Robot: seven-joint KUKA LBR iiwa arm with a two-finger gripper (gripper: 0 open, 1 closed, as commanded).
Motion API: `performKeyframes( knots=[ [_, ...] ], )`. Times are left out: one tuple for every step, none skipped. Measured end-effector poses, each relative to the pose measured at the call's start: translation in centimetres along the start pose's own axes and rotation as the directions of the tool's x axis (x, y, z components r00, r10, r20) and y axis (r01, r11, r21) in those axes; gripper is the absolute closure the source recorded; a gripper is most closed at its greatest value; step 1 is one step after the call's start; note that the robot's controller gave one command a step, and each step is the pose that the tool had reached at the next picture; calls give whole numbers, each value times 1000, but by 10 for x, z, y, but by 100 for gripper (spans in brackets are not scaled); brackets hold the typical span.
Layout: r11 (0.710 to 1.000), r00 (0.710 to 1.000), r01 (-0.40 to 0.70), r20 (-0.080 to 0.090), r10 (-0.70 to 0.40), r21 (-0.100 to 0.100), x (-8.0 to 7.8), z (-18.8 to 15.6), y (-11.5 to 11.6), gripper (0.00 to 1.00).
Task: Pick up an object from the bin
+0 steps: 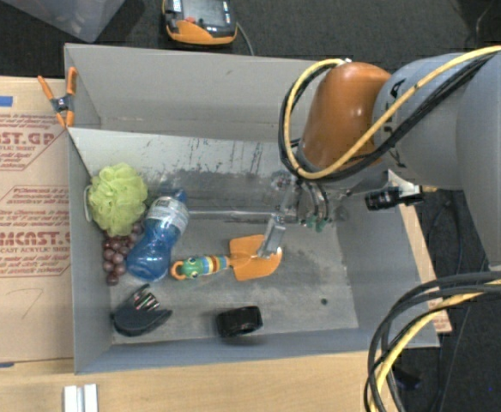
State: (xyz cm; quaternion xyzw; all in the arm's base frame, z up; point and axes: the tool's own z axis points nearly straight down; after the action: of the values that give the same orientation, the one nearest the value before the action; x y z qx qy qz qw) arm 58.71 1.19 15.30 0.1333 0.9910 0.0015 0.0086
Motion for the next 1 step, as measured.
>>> performKeyframes(
  knots=[
    [993, 992, 121, -22, -120, 2, 9, 79, -2, 0]
  ],
)
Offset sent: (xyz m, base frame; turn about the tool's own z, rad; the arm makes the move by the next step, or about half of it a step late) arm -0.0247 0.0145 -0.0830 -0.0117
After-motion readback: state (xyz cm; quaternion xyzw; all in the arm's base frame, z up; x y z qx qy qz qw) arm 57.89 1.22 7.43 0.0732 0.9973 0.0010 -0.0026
